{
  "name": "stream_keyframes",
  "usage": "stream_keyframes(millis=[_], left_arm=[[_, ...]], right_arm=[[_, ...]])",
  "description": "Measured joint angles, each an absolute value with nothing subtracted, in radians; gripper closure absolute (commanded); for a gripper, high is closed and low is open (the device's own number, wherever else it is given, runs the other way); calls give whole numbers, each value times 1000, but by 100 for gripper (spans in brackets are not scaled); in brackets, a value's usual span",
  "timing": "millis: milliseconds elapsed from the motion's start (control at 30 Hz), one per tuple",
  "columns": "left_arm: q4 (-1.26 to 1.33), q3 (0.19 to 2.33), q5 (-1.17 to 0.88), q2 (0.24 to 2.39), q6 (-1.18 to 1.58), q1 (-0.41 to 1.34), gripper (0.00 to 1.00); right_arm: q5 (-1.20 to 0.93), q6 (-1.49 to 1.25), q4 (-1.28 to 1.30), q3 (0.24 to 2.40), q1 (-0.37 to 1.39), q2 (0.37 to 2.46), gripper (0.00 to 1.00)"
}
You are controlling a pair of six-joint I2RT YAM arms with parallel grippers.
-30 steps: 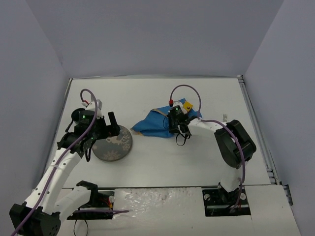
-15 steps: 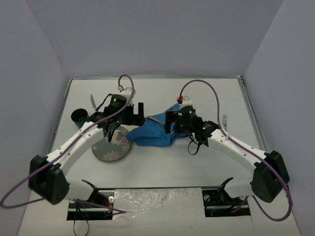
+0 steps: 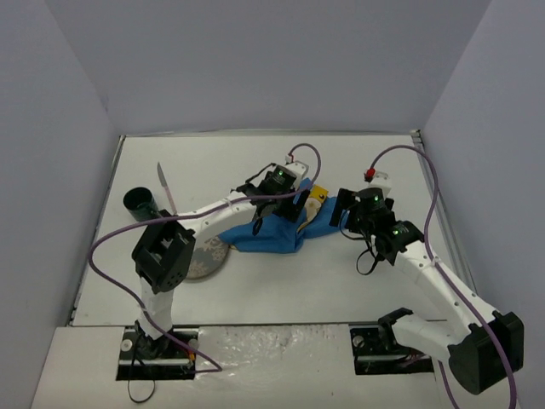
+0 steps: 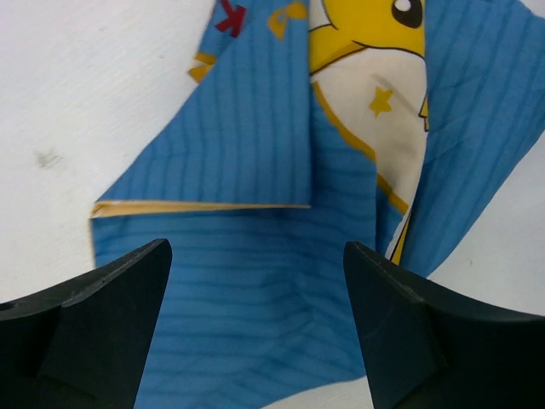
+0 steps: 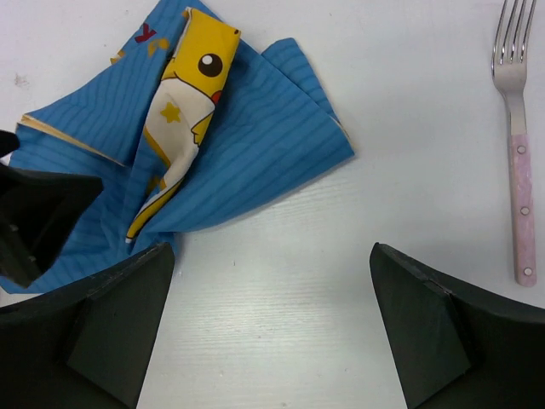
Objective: Set the dinner table for one person
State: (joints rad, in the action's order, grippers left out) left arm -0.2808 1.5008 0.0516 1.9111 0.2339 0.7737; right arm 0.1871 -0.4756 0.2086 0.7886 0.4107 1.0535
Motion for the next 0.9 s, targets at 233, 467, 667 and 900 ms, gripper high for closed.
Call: stream_keyframes(millis=[233, 467, 667, 900], left_arm=[[-294, 1565, 92, 2039, 196, 801, 28], [-297, 1600, 125, 2102, 167, 802, 32], [-298, 1635, 137, 2137, 156, 804, 34], [-296, 1673, 147, 2165, 152, 808, 40]], right_arm=[[187, -509, 229, 758, 397, 1016, 4], [187, -525, 231, 742, 392, 995, 4], [186, -527, 236, 729, 391, 991, 4], [186, -527, 236, 729, 385, 991, 4]])
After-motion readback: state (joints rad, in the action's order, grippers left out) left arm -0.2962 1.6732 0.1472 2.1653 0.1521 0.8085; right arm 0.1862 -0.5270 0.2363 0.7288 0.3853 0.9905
